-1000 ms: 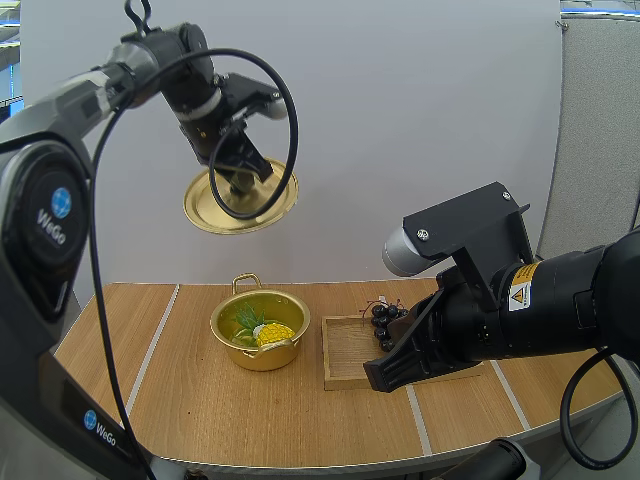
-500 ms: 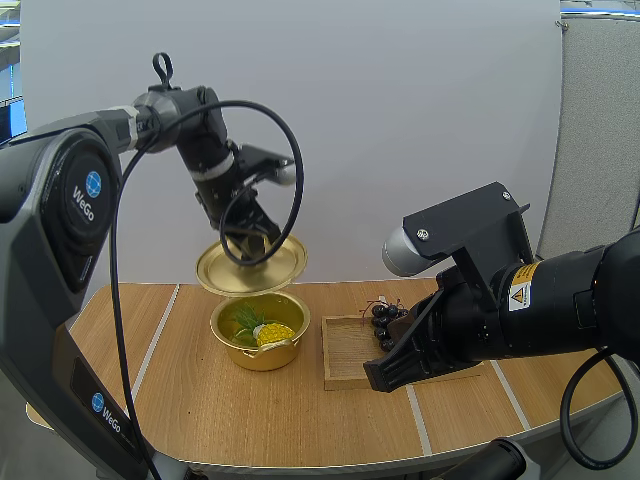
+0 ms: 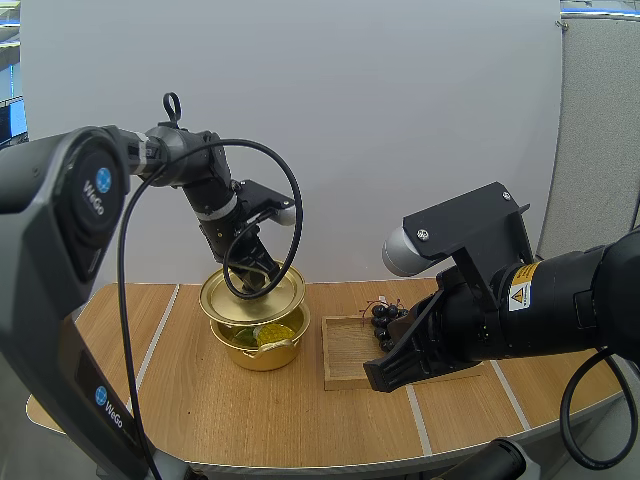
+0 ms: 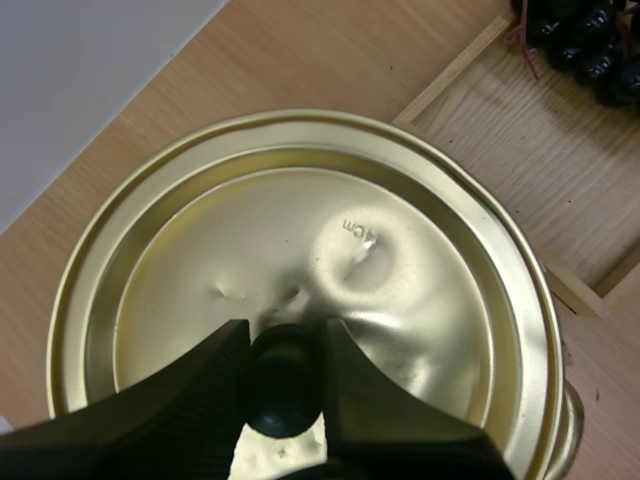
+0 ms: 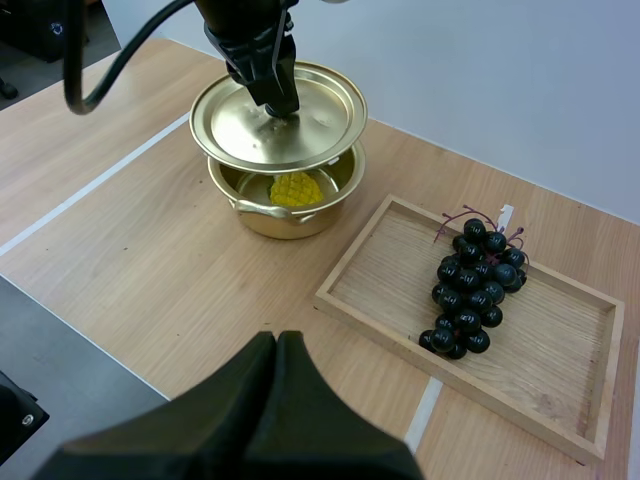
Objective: Open the pot, put the pineapple inside, and close it
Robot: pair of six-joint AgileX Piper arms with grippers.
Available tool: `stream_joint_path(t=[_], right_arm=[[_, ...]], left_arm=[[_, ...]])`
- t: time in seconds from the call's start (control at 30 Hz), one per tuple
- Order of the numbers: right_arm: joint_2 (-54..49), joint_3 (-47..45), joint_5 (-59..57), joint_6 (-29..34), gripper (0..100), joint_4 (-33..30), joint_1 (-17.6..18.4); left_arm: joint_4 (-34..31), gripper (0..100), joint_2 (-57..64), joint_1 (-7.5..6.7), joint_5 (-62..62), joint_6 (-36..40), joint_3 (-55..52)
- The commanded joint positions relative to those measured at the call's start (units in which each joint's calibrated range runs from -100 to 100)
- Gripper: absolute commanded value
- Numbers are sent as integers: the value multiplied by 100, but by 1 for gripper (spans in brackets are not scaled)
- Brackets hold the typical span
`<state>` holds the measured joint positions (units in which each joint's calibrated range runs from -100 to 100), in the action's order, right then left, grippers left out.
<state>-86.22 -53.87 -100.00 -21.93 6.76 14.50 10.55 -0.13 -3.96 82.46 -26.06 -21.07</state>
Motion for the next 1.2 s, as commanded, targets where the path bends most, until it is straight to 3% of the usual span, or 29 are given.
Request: stream_joint_path(t=[0.0, 1.17], right_arm=[[-60, -25, 0, -36, 0, 21, -30], [-60, -25, 0, -36, 0, 21, -30]], left_arm=[[101, 0, -127, -6, -307, -20, -5], [197, 0, -976, -6, -292, -129, -5]])
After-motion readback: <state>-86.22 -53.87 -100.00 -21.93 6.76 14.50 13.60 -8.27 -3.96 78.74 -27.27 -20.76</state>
